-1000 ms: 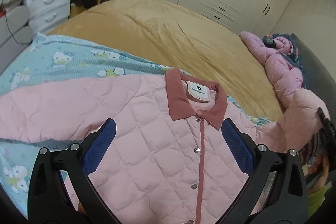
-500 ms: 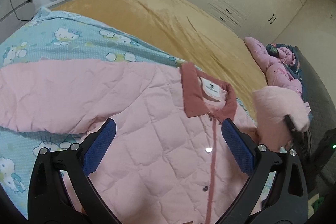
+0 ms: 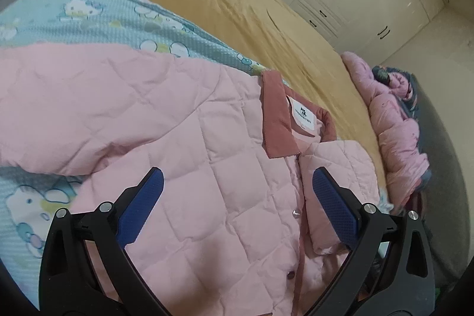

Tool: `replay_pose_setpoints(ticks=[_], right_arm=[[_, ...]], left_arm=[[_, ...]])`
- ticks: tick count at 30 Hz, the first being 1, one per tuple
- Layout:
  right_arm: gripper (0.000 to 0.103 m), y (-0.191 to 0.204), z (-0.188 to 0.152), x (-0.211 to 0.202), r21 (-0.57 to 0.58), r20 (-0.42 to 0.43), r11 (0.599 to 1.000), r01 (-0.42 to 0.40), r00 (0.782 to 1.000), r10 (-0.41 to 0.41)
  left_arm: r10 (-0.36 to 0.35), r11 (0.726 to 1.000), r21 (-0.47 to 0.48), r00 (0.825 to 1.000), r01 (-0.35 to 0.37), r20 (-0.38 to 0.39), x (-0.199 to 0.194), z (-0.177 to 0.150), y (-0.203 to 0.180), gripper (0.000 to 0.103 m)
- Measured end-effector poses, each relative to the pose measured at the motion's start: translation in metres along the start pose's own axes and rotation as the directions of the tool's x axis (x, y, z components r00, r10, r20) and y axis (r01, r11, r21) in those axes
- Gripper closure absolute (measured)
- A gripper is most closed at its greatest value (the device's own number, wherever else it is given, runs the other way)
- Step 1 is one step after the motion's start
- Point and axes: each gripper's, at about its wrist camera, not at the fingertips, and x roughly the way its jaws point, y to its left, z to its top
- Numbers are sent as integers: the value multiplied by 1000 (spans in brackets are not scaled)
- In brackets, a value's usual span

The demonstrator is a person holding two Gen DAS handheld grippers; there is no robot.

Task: Fold large clothes

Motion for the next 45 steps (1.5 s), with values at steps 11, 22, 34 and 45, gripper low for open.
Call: replay_pose_setpoints(ticks=[11,22,34,45], right_arm=[[75,66,-6,-12,-307,82,951,-40,994,69],[75,144,-66,47,-620,-79,785,-7,995,-54],[39,121,-72,21,-524,-224,839,-148,974,32],[55,13,-22,-66,-328,-30,939,104,992,-120]], left_arm=[[-80,993,-85,996,82,28,-4,12,42,9],[-227,961,-156,973,230,33,1,17,61,9],[-225,973,-75,969,218,-104,52,-17,29,11],[-155,978,142,988,152,12,33,-11,2,96]])
